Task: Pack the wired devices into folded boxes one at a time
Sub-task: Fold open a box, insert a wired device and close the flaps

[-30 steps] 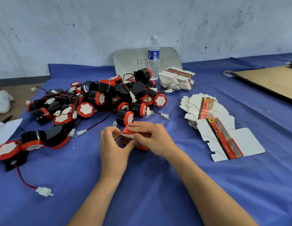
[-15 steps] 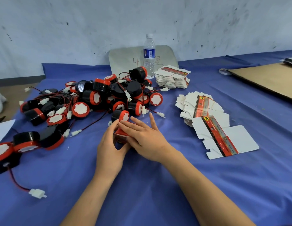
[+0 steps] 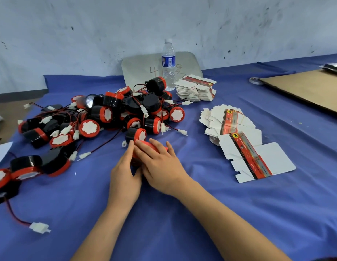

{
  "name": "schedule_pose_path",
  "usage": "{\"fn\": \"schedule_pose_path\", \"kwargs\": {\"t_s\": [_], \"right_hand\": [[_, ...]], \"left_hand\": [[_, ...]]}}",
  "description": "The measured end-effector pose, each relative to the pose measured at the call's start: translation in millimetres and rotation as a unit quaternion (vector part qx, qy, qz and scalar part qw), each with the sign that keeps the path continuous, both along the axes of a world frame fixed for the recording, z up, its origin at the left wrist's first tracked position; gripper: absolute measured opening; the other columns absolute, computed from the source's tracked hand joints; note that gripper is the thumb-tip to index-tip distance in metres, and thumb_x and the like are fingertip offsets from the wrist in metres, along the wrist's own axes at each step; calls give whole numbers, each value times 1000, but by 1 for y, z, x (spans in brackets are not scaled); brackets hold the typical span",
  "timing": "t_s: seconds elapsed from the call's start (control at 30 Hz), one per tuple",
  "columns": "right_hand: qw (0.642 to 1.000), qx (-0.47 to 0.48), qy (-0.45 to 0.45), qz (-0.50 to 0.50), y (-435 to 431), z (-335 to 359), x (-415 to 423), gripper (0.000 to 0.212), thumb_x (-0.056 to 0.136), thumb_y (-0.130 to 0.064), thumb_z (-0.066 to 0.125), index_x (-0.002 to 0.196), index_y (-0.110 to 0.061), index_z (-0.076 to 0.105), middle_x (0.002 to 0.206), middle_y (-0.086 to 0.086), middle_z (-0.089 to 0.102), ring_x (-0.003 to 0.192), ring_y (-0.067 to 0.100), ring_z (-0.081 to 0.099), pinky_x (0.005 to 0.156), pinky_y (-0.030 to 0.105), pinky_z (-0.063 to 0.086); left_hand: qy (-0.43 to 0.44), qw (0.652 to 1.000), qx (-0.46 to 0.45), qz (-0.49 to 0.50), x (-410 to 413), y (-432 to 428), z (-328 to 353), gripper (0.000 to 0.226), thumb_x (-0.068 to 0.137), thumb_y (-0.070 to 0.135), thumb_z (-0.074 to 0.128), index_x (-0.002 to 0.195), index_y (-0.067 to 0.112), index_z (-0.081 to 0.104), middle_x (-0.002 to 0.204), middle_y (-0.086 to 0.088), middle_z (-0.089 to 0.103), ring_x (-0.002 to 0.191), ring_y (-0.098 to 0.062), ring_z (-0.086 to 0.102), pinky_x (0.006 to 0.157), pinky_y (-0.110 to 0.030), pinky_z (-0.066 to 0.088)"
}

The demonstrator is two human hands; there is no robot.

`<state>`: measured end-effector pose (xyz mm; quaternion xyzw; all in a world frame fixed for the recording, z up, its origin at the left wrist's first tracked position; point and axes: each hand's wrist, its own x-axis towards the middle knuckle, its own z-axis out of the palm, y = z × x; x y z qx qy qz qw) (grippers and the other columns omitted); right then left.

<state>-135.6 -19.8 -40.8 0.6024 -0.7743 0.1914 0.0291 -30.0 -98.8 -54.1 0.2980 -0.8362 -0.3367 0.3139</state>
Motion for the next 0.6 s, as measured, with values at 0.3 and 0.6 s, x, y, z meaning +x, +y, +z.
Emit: {"fn": "schedule_pose_path", "kwargs": {"t_s": [0.3, 0.6], "right_hand": [[896, -208, -375, -119, 9, 3, -15, 45, 84, -40, 70, 126, -27, 59, 124, -5, 58, 111, 8, 57, 96, 27, 46], [743, -182, -644, -15, 21, 15, -19, 52, 74, -59, 61, 99, -14, 63, 99, 6, 68, 94, 19, 61, 88, 35, 47]], "left_hand": [[127, 982, 125, -64, -2, 7, 14, 56, 91, 9, 63, 129, 49, 48, 117, 27, 63, 113, 4, 57, 93, -17, 48], [152, 969, 183, -69, -2, 12, 16, 61, 62, 48, 84, 115, 35, 57, 101, 27, 66, 93, 2, 63, 69, -7, 47]]}}
